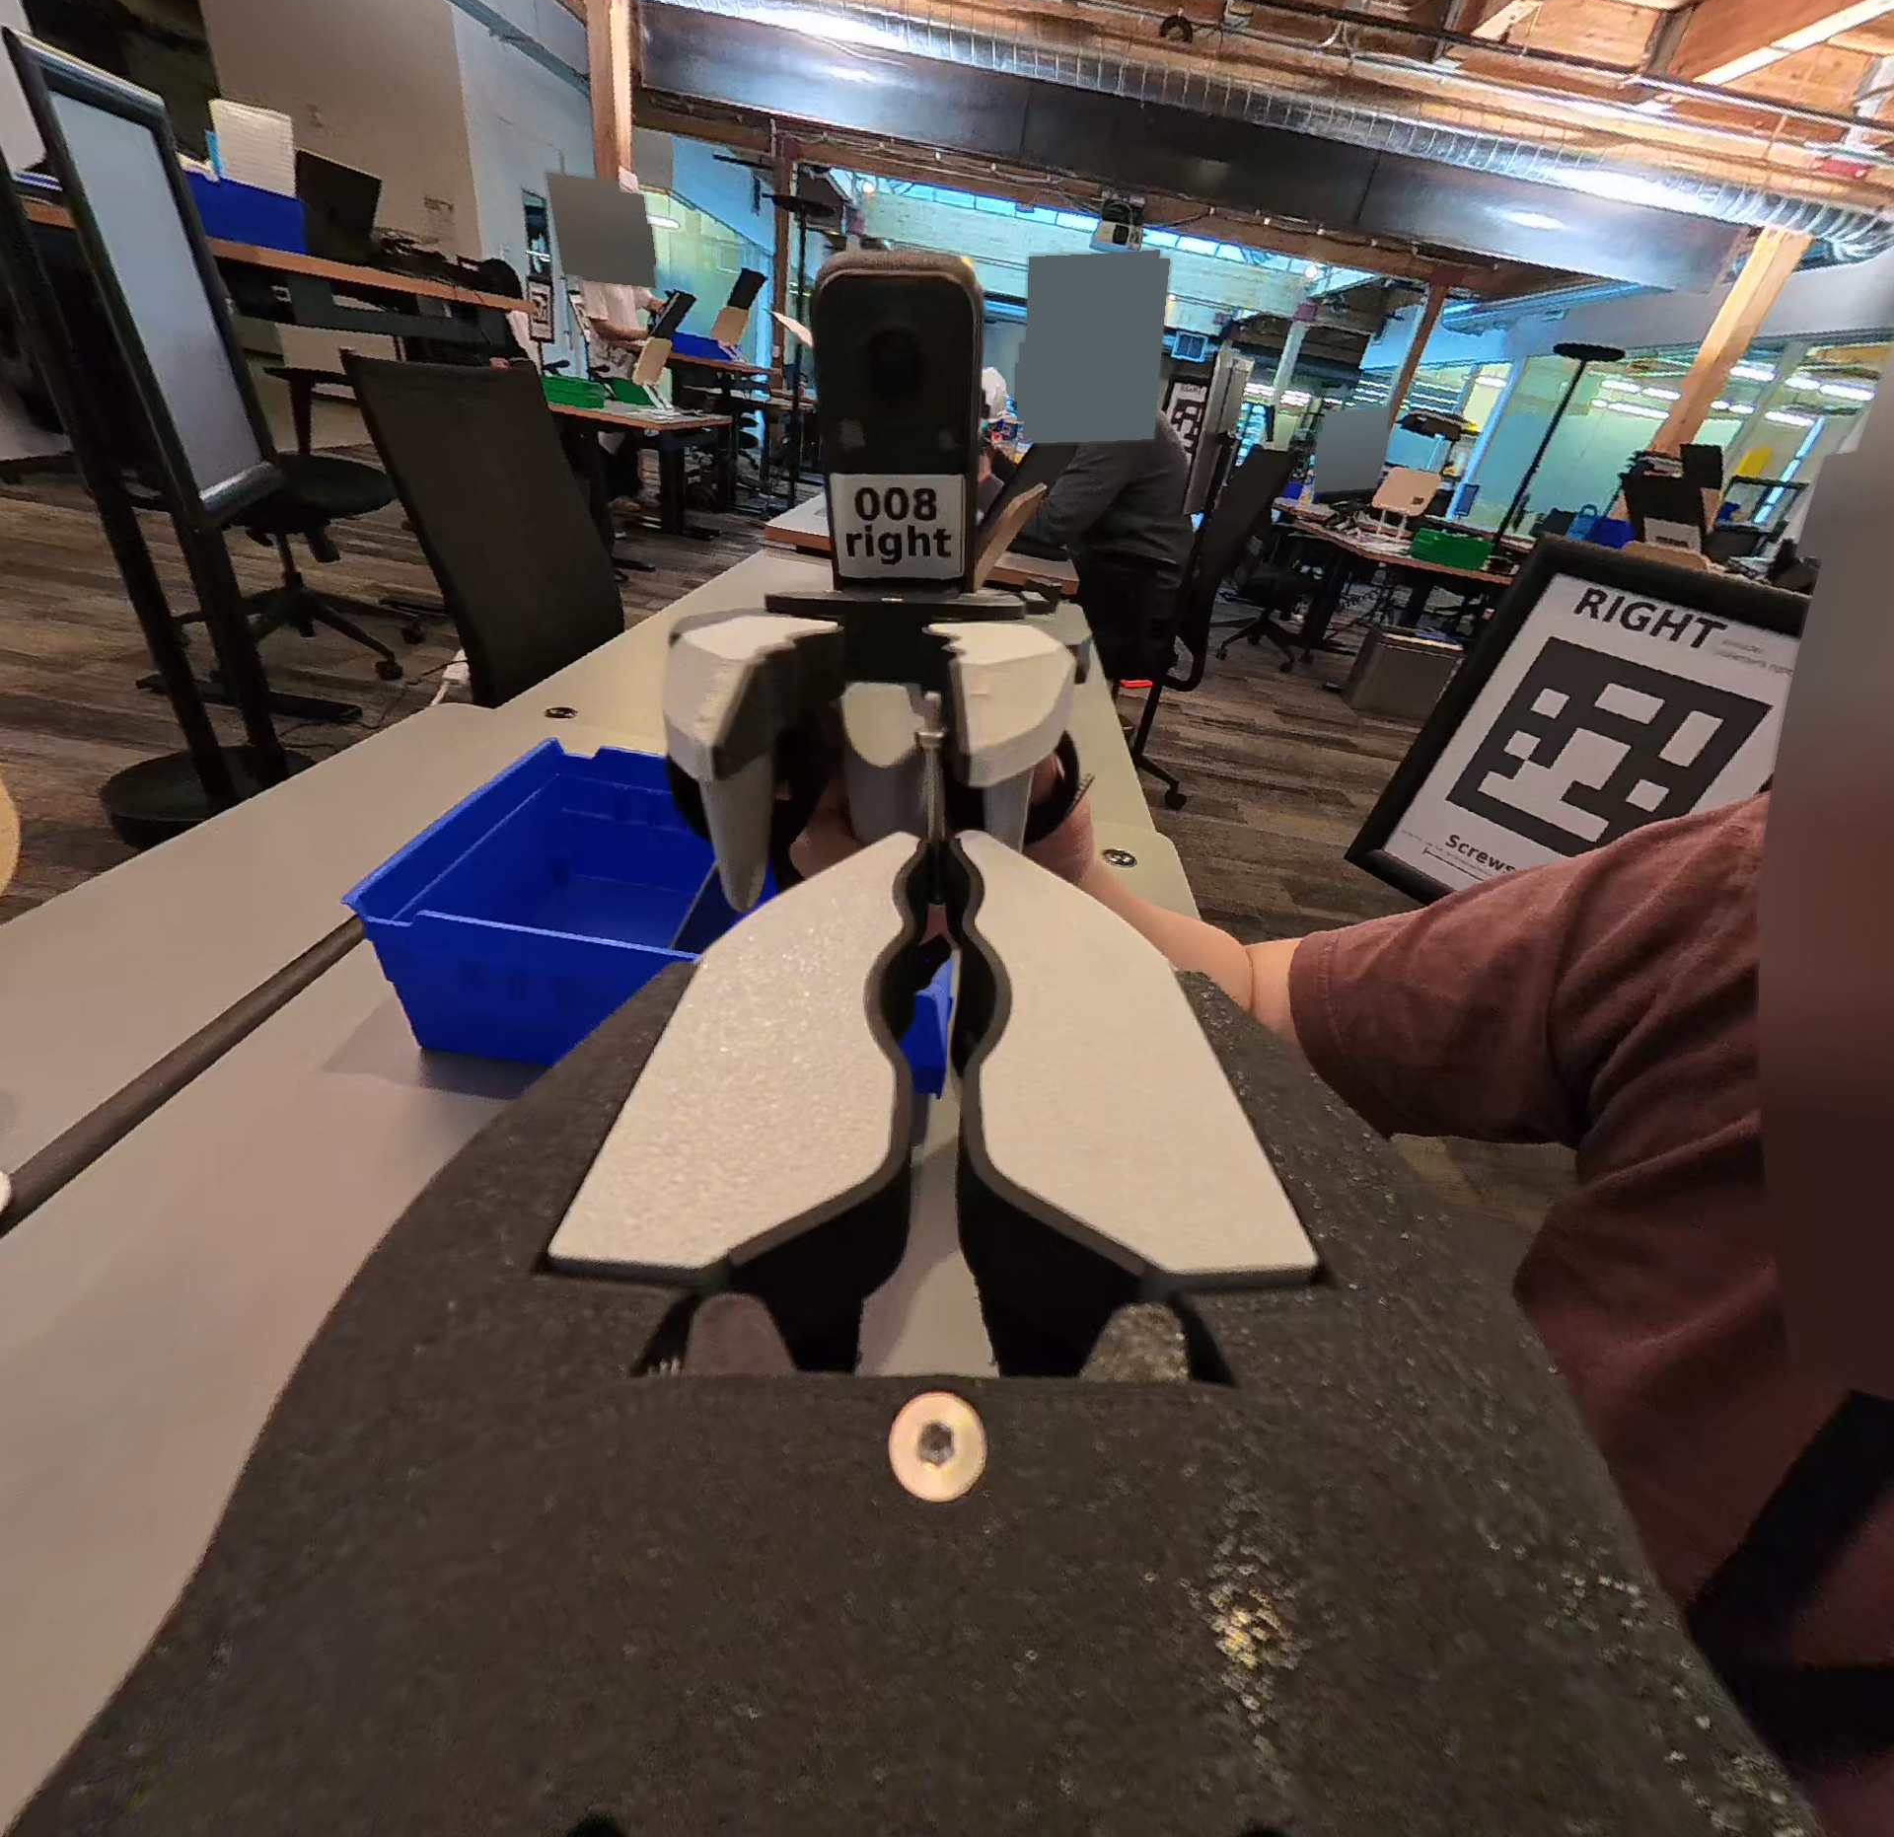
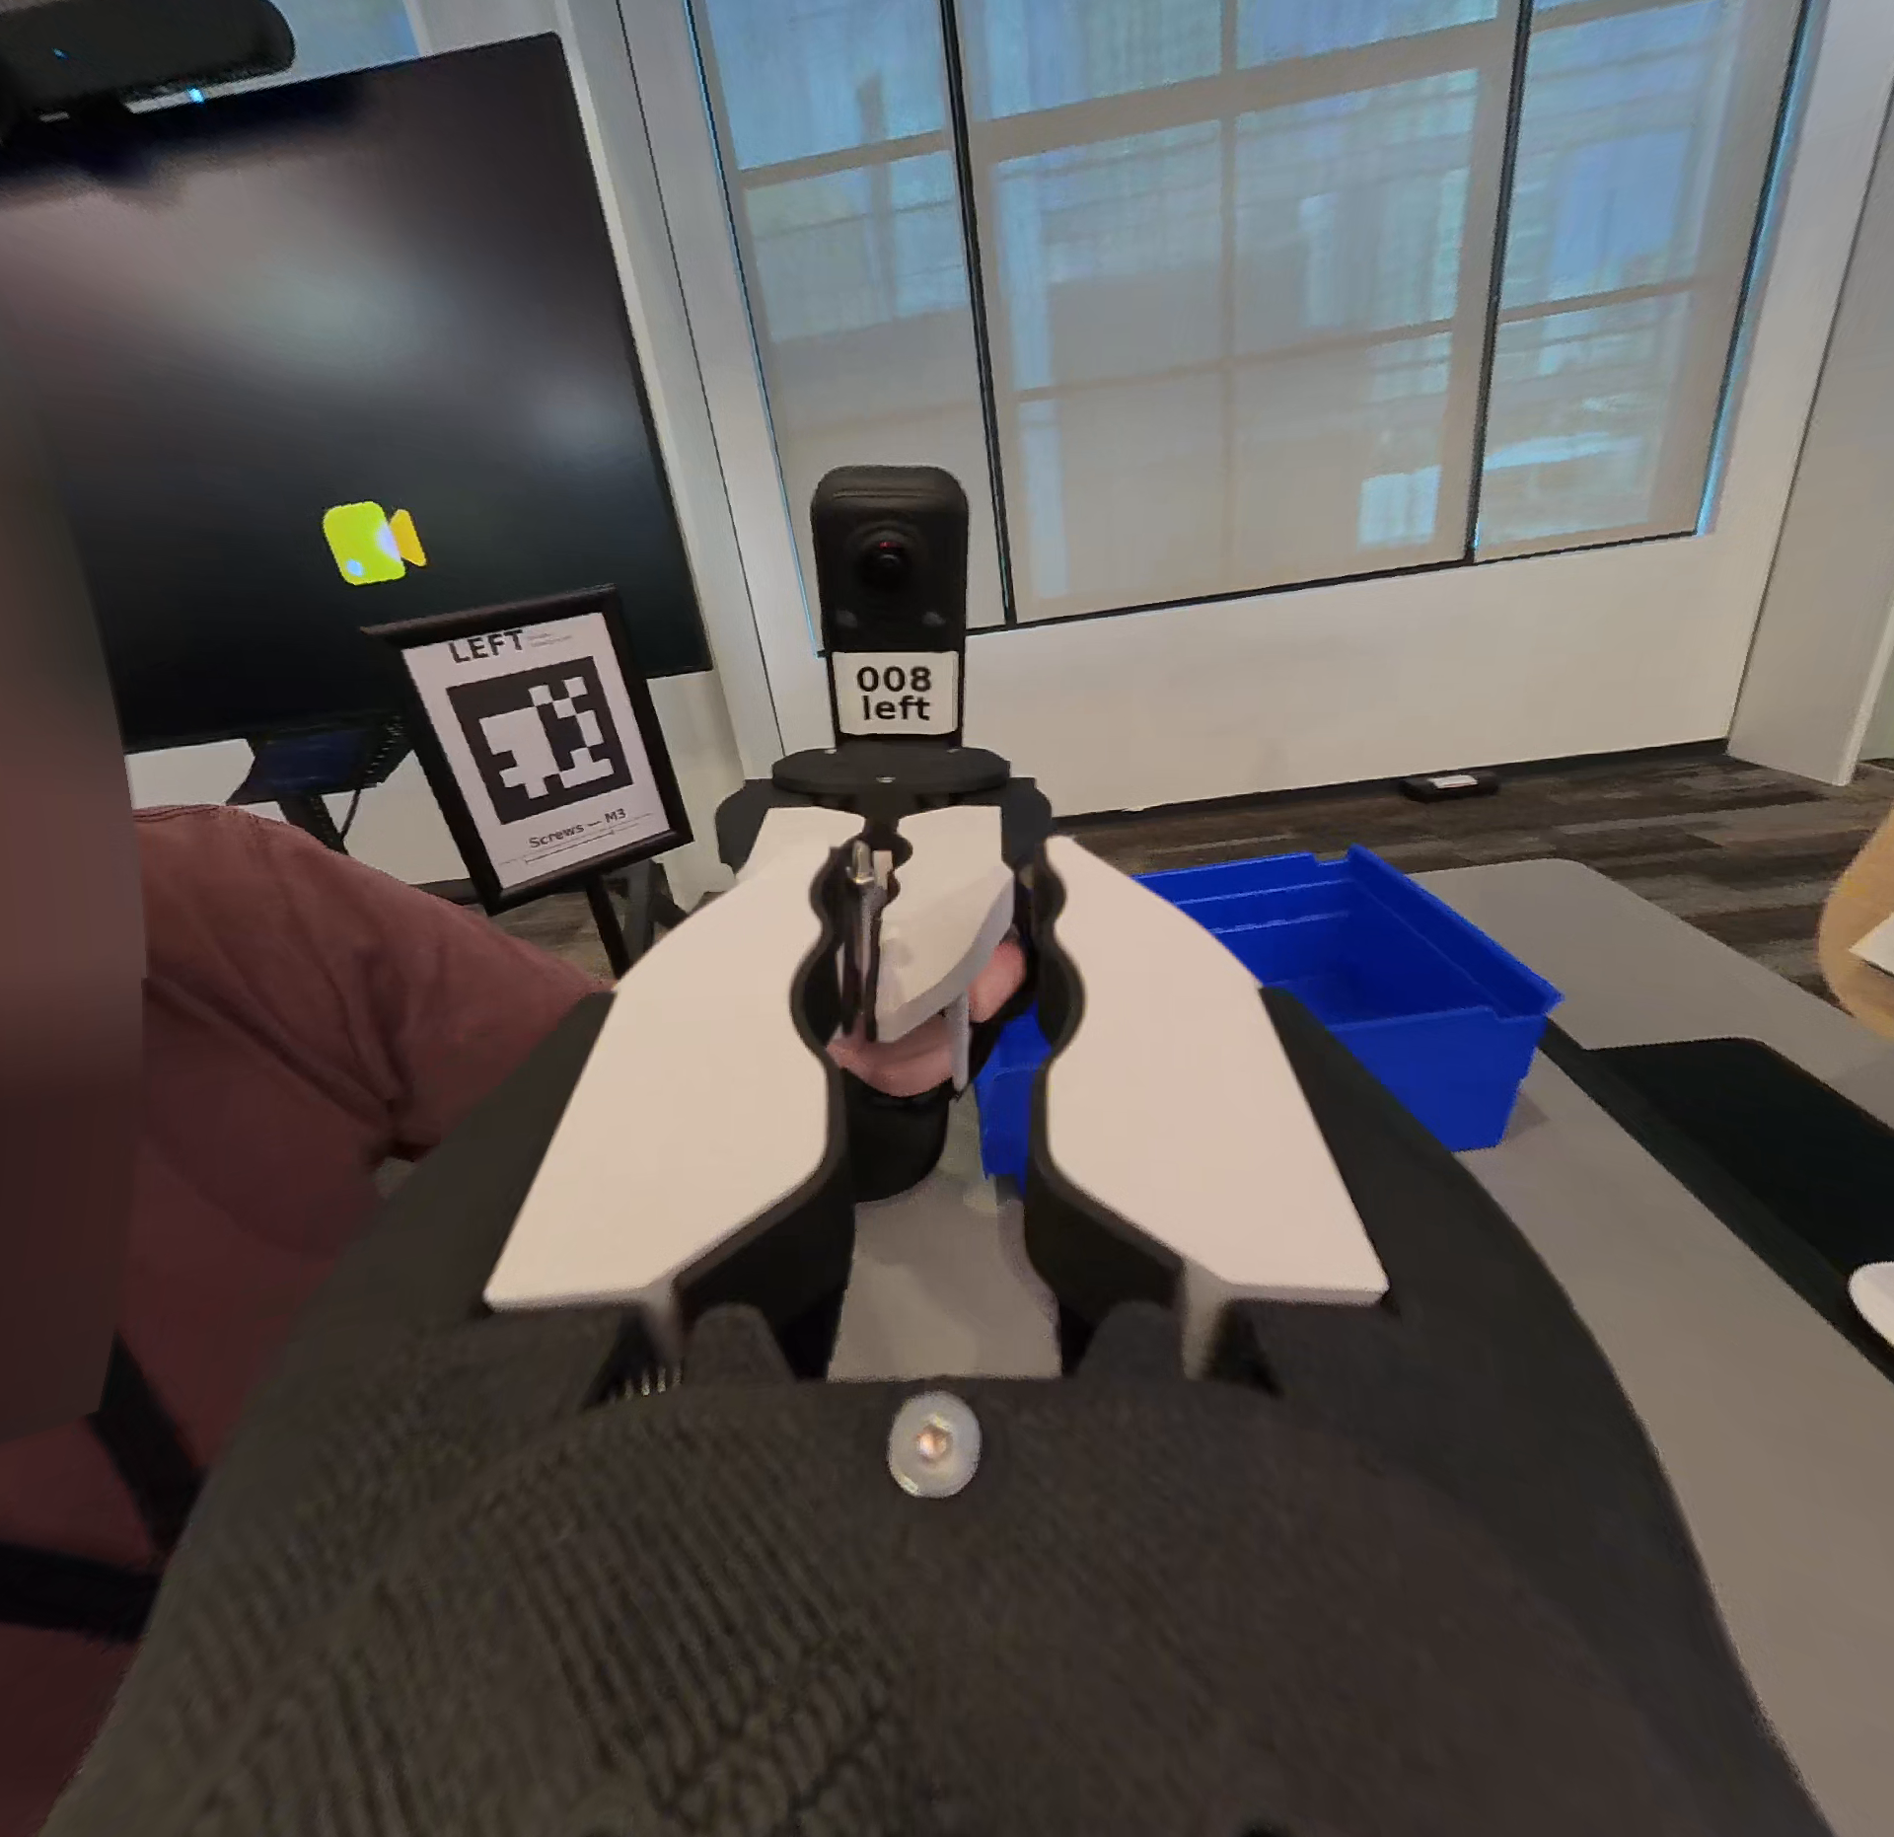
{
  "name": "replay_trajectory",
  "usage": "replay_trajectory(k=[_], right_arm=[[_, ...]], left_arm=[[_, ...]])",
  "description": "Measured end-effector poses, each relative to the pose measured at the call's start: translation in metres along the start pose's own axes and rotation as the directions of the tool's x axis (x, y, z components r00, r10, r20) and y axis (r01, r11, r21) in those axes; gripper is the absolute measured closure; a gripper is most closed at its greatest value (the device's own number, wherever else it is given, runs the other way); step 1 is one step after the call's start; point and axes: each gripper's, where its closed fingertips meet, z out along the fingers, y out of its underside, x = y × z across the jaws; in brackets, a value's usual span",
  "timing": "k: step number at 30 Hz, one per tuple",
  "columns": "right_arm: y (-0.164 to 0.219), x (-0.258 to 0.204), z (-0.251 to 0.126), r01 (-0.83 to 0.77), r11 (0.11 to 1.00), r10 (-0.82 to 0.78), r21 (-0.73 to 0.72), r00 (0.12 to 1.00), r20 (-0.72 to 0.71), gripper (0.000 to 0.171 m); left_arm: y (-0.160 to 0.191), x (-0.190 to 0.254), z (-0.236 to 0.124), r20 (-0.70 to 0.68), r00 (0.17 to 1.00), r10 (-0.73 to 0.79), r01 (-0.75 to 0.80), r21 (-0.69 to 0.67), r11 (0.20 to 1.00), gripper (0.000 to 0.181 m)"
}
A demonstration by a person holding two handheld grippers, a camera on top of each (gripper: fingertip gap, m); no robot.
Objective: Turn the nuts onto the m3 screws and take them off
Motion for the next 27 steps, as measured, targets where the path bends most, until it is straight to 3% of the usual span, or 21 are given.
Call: replay_trajectory(k=[5,11,19,24,27], right_arm=[[-0.005,0.013,-0.013,-0.023,1.000,0.023,0.016,0.999,-0.031,0.139],[-0.007,-0.006,-0.003,-0.048,0.999,0.047,0.019,0.998,0.047,0.137],[-0.002,0.012,-0.013,-0.031,0.999,0.030,-0.028,0.999,-0.028,0.133],[-0.007,-0.010,-0.007,-0.037,0.999,0.038,-0.011,0.998,0.059,0.132],[0.002,-0.001,-0.002,-0.022,0.999,0.021,-0.049,1.000,-0.011,0.132]], left_arm=[[-0.007,-0.001,-0.006,-0.001,1.000,-0.008,0.008,0.027,1.000,0.179],[-0.001,0.001,-0.001,-0.018,1.000,-0.014,0.014,0.007,1.000,0.179],[-0.003,0.002,-0.002,-0.019,1.000,-0.017,0.017,0.023,1.000,0.179],[0.000,0.002,0.001,-0.021,1.000,-0.019,0.019,0.014,1.000,0.179],[0.001,0.004,0.002,-0.026,1.000,-0.013,0.013,0.010,1.000,0.179]])
